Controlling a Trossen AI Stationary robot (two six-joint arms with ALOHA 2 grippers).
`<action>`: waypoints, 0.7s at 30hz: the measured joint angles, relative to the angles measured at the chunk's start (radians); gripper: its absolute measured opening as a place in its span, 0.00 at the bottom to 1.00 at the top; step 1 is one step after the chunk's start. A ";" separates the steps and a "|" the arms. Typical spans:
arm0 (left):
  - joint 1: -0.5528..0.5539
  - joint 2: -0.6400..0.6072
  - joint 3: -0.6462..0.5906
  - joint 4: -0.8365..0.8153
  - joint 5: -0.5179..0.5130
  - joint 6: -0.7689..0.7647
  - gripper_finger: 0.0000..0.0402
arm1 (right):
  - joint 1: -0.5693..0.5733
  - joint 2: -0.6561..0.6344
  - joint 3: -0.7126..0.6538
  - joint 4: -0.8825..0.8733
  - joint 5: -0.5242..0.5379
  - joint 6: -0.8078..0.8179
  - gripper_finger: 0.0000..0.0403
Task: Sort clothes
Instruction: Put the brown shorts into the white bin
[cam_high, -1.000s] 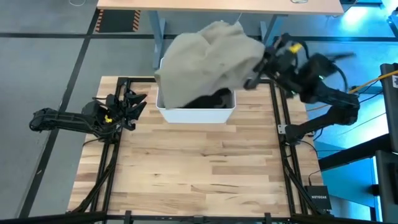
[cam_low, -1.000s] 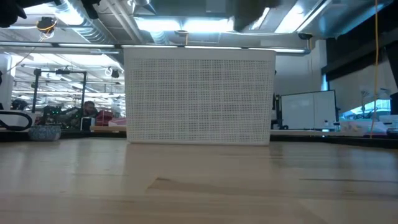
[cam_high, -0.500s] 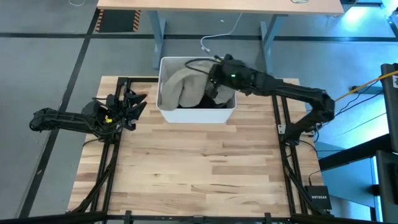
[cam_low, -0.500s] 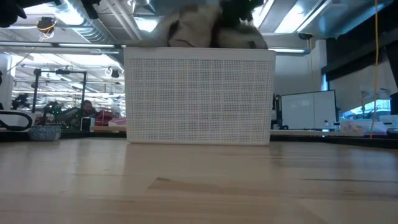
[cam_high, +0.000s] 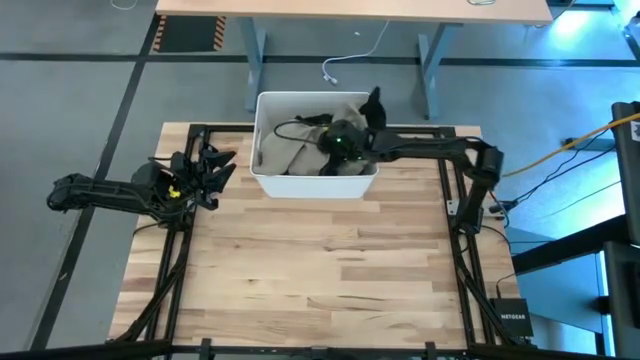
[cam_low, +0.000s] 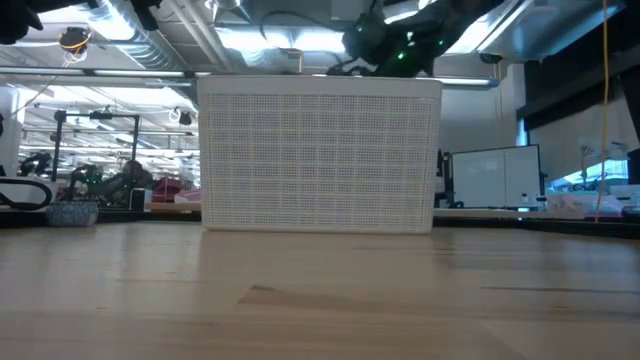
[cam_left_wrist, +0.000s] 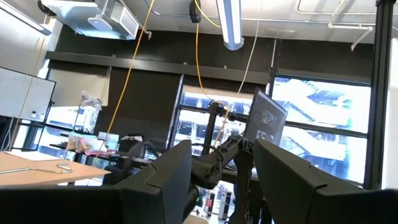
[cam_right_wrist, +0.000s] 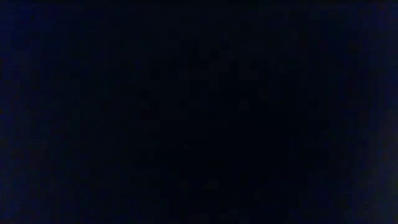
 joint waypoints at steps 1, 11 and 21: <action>0.000 0.000 0.000 -0.001 0.000 0.001 0.42 | 0.004 0.026 0.001 0.016 0.002 0.002 0.06; 0.000 0.000 0.000 -0.008 0.000 0.005 0.42 | 0.007 0.006 0.054 -0.054 0.031 0.049 0.28; 0.000 0.000 0.000 -0.021 0.000 0.001 0.42 | 0.025 -0.205 0.197 -0.282 0.015 0.021 0.50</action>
